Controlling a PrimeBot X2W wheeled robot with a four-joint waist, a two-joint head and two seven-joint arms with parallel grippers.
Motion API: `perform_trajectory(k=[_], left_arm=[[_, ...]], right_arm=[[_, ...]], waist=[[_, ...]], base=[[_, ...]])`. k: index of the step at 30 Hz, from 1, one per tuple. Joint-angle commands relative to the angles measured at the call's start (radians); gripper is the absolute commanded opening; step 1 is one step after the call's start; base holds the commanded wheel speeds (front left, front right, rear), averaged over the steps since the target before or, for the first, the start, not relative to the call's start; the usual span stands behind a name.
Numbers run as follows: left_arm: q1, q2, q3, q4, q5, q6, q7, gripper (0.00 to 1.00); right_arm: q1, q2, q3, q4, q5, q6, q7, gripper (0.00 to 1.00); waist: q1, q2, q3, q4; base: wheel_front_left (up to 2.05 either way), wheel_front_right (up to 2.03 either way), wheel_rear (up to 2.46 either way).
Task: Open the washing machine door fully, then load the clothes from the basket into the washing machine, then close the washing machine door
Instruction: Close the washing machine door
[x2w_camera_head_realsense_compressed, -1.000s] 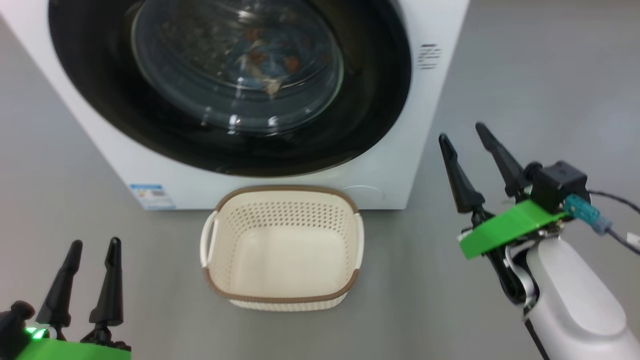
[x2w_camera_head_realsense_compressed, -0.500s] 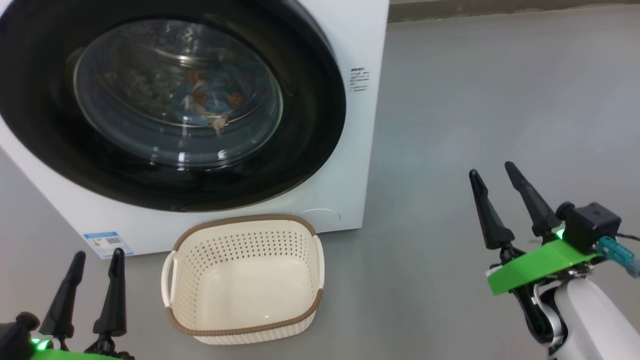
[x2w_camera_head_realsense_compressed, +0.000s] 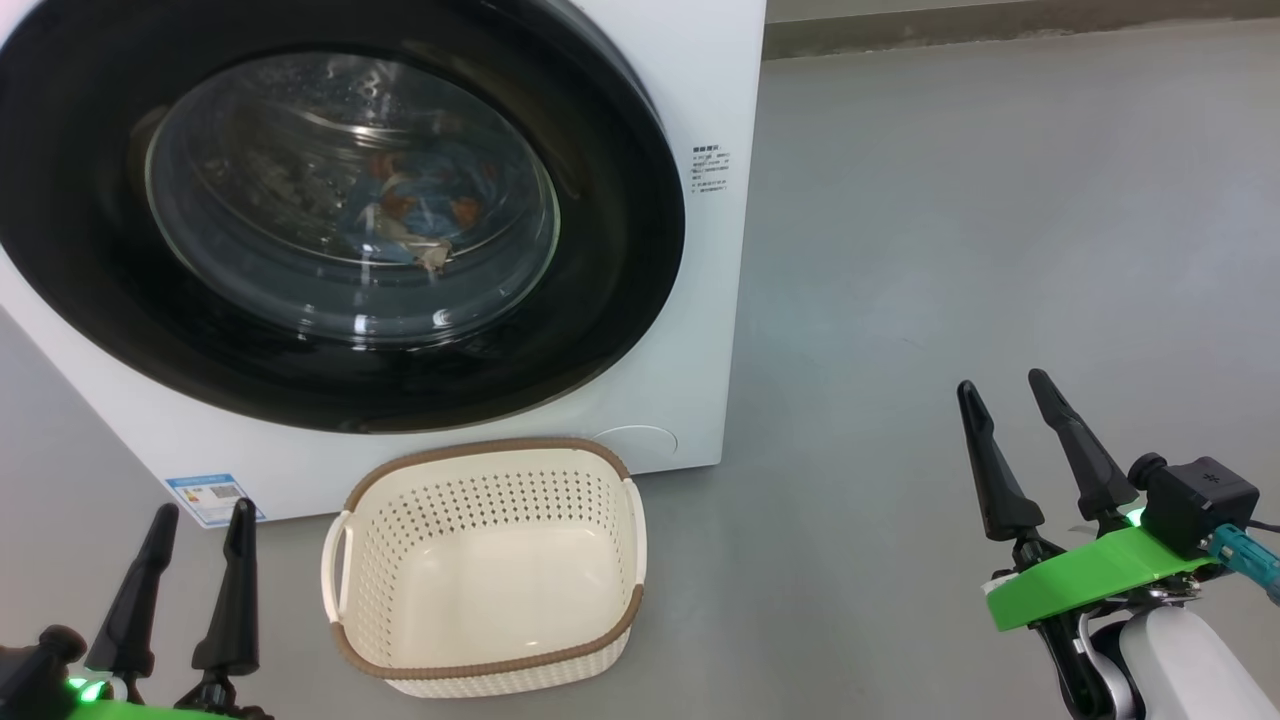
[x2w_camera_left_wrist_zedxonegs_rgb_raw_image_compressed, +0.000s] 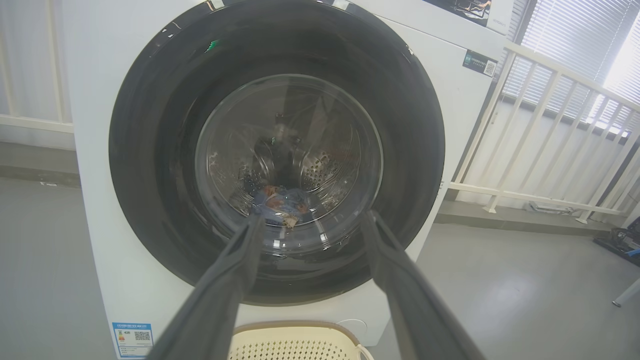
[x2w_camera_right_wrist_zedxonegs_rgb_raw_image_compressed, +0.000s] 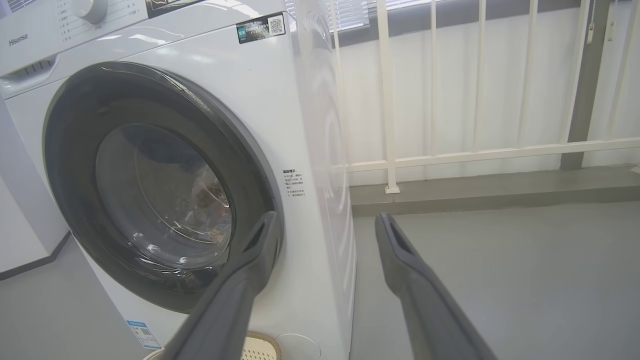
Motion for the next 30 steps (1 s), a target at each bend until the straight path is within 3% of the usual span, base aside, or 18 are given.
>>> perform_trajectory(k=[1, 30], left_arm=[[-0.023, 0.026, 0.035, -0.022, -0.002, 0.001, -0.006, 1.0], [-0.032, 0.025, 0.031, 0.026, 0.03, 0.001, -0.006, 1.0]], right_arm=[[0.003, -0.007, 0.008, -0.03, -0.008, -0.004, -0.002, 1.0], [0.015, -0.002, 0.011, 0.005, -0.029, -0.004, -0.002, 1.0]], waist=[[0.0, 0.0, -0.001, 0.003], [0.0, 0.0, -0.002, 0.023]], base=[[0.0, 0.0, 0.0], [0.0, 0.0, 0.0]])
